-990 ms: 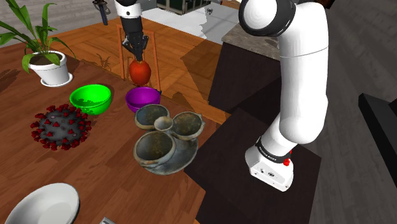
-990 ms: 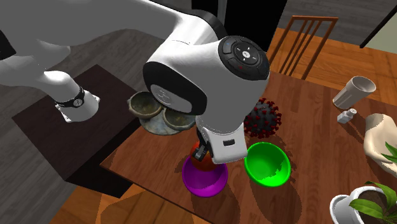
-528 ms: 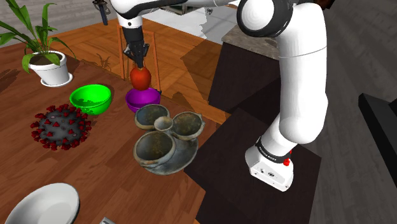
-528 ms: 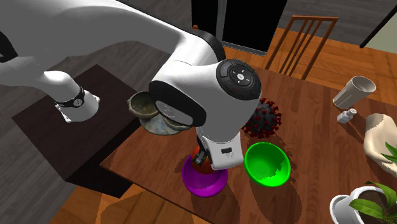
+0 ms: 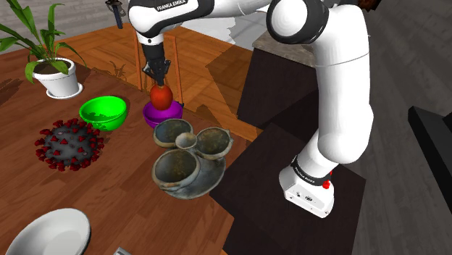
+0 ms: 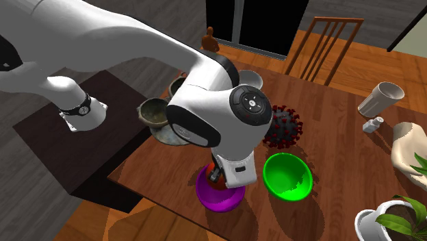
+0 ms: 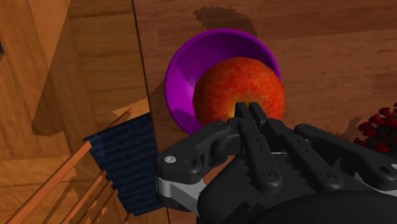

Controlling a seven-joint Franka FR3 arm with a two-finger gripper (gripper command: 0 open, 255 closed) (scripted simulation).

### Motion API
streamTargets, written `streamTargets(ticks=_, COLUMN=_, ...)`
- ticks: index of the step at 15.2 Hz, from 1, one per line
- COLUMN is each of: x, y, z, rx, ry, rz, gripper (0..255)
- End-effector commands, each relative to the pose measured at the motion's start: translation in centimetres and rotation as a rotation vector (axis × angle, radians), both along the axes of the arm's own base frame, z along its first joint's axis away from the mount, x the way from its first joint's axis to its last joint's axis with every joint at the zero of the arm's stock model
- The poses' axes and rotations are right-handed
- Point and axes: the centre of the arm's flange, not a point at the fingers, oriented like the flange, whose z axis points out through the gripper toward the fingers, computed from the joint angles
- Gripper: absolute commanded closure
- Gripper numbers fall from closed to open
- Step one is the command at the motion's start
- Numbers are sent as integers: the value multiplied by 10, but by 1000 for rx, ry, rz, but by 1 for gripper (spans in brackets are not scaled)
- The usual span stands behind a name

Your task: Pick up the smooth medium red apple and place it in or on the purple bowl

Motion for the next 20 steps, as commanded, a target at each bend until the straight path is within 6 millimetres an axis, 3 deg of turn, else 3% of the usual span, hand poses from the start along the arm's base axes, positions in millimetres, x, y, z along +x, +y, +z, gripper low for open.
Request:
streamTargets(ticks=1, x=0, y=0, z=-11, rx=0, ry=-1, rz=0, gripper=255)
streamTargets(ticks=3, x=0, y=0, z=-25, rx=0, ry=-1, rz=0, gripper=255)
streamTargets(ticks=11, x=0, y=0, z=-25, rx=0, ry=-1, rz=0, gripper=255)
streamTargets(ticks=12, x=0, y=0, z=-25, rx=0, ry=-1, rz=0, gripper=0)
streamTargets(ticks=17, x=0, y=0, z=-25, rx=0, ry=-1, rz=0, gripper=0)
streamTargets(ticks=20, x=5, y=1, z=15, rx=0, ry=-1, rz=0, gripper=0)
